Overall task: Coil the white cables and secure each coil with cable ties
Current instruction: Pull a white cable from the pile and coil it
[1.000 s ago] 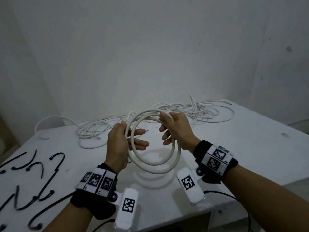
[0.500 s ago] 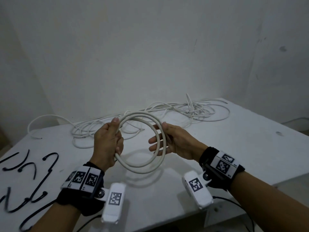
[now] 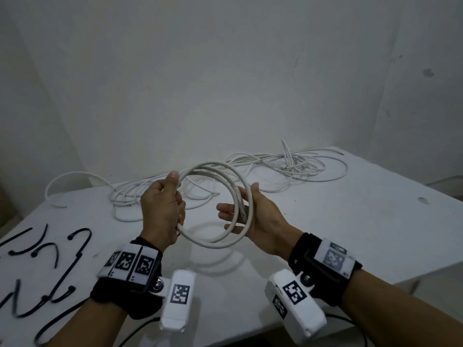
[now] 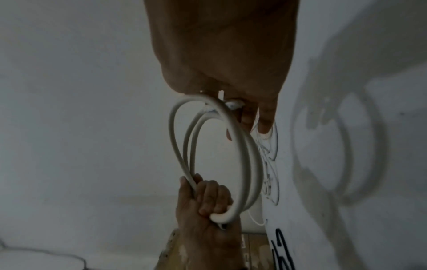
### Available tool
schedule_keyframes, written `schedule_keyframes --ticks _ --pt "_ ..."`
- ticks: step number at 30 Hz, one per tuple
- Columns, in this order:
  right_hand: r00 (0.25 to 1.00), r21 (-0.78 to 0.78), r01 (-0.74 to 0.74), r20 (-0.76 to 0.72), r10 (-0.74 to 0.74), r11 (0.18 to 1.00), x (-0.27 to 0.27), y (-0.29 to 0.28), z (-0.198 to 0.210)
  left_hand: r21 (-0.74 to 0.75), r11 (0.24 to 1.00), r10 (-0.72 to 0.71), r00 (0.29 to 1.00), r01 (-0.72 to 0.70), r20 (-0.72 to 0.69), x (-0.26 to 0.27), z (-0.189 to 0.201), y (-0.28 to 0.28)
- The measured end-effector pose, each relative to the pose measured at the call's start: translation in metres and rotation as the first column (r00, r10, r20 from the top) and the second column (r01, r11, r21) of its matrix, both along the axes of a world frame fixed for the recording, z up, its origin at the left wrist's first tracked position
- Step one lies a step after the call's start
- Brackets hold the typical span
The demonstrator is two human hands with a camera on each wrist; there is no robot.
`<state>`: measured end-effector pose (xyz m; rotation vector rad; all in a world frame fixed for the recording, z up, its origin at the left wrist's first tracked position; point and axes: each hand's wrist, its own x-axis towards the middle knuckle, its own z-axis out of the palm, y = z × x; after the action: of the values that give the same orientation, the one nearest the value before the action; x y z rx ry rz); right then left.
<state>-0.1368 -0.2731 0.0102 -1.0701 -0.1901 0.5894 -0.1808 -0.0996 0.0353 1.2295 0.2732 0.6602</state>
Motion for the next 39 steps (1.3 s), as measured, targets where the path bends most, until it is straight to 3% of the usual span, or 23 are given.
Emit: schedule_keyframes --ticks 10,13,18,20,22,24,28,32,39 --pt "0.990 0.020 -0.140 -0.019 0.140 0.990 0.000 -0.001 0.002 -0.068 0.986 -0.155 0.987 0.153 -0.031 -0.005 0.000 -0.002" --pt "0.989 0.088 -0.134 -0.053 0.139 0.987 -0.002 0.000 0.002 -0.035 0.986 -0.164 0.986 0.163 -0.027 -0.006 -0.001 -0.001" --pt "0.975 0.265 -0.165 -0.098 0.197 0.950 0.004 0.004 0.004 -0.116 0.956 -0.270 0.963 0.270 0.017 -0.008 0.001 -0.008" --pt "0.970 0.202 -0.207 -0.089 0.228 0.957 0.005 0.002 0.004 -0.093 0.967 -0.238 0.971 0.239 0.017 -0.008 0.004 -0.007" --pt "0.973 -0.039 -0.228 -0.033 0.227 0.973 0.005 -0.002 0.006 -0.047 0.985 -0.166 0.986 0.166 0.006 -0.008 0.005 -0.002" --pt "0.985 -0.260 -0.160 0.024 0.172 0.952 0.004 -0.002 0.009 -0.001 0.994 -0.108 0.994 0.108 -0.004 -0.007 0.002 -0.001" --pt "0.989 -0.310 0.076 0.147 -0.031 0.948 -0.003 0.002 0.006 0.034 0.997 -0.070 0.997 0.070 -0.015 -0.004 -0.004 -0.005" --pt "0.950 -0.451 0.144 0.311 0.004 0.881 -0.007 -0.001 -0.001 -0.103 0.985 -0.142 0.988 0.136 -0.056 -0.004 -0.004 0.004" --pt "0.979 -0.183 0.077 0.197 -0.040 0.980 0.002 -0.010 -0.005 -0.140 0.945 -0.305 0.950 0.294 -0.063 -0.014 -0.003 0.013"
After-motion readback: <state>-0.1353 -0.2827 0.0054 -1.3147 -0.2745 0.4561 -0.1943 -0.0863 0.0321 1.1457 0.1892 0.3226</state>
